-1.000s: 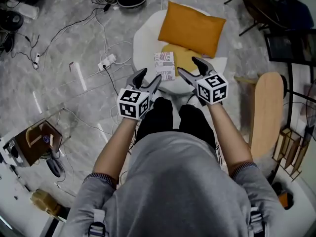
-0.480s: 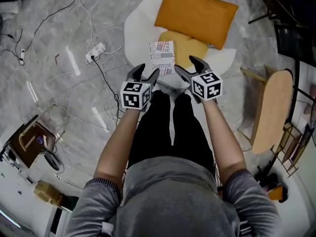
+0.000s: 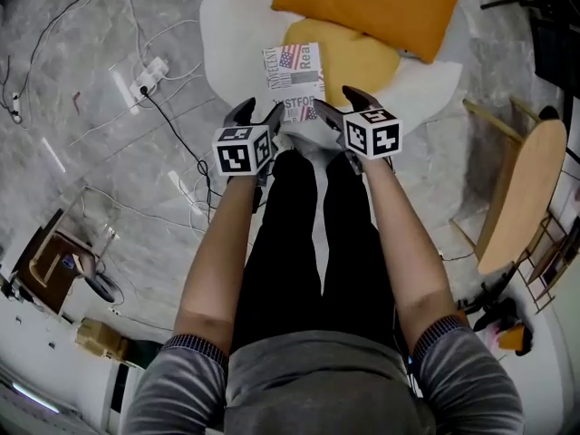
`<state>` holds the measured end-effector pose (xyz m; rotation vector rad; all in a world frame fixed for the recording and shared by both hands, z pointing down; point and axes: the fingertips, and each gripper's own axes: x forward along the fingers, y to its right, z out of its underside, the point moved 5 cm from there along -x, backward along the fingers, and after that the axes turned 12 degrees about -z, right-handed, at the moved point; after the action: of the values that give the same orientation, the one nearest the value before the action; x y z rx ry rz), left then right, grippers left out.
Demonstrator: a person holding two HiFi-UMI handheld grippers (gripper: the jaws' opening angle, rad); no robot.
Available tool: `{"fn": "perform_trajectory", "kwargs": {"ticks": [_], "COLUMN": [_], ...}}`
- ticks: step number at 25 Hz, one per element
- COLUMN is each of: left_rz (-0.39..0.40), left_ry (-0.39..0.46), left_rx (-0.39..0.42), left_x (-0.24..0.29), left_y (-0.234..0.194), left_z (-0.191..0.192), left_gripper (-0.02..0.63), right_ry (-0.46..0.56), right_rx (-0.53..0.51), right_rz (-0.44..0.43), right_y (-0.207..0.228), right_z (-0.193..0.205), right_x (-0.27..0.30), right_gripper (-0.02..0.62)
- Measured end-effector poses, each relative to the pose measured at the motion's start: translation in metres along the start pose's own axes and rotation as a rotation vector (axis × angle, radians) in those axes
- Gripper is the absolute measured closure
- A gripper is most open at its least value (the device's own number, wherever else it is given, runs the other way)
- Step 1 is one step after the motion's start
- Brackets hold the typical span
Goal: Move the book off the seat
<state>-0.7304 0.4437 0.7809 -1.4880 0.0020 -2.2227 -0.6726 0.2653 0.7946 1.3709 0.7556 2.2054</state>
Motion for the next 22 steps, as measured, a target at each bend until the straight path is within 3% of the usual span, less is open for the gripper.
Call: {"fn": "perform_trajectory", "kwargs": {"ticks": [4,15,22], "left_rz": [-0.002,0.02,0.015], "left_ry": [-0.037,-0.149,-0.173], "left_rx": [-0.043,-0.053,-0.05], "left_x": [0.044,0.134,0.179], "left_y": [-0.008,-0.021,-0.039], "left_z": [0.025,0.077,0.091], "left_gripper": [0.304,0.291,0.282], "right_ry": [-0.021,-0.075,-0.111], "right_rx": [0.047,0.14,0.205], "right_rz": [0.01,-0.012,-0.04], "right_y": [0.032,0.082,0.112], "right_z": [0.026,0.061,0.081], "right_x": [0.029,0.104,0.14], "right_gripper": [0.235,0.193,0.15]}}
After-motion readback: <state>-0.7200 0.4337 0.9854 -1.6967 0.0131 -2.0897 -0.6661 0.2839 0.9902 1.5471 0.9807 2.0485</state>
